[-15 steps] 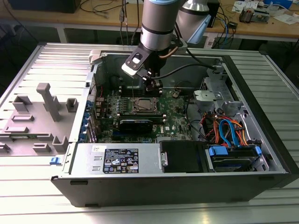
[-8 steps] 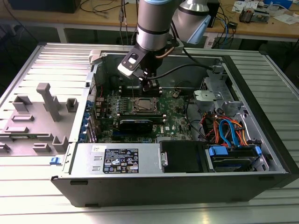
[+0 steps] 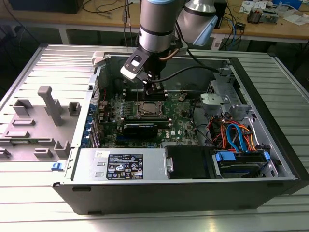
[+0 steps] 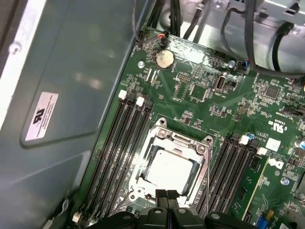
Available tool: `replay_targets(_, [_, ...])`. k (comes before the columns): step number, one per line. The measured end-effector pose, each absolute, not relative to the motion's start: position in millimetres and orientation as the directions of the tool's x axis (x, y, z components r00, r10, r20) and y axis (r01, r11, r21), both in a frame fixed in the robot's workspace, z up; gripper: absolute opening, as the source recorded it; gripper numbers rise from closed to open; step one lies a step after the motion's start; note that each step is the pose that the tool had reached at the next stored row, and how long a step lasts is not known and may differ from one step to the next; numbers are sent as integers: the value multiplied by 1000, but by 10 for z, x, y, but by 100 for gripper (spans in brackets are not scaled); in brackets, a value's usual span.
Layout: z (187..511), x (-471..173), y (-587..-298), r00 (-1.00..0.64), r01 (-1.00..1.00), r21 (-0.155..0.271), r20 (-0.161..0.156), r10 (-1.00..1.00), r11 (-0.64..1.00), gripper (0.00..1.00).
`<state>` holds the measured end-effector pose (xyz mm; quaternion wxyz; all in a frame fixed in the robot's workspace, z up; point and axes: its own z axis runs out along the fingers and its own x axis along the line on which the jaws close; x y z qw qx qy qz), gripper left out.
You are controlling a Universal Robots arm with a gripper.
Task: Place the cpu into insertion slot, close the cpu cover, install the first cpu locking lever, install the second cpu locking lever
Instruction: 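Install the first cpu locking lever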
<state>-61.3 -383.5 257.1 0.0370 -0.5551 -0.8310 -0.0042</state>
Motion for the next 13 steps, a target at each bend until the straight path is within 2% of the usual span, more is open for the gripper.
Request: replay_targets(13, [2571, -632, -3841, -554, 830, -34, 66, 830, 556, 11])
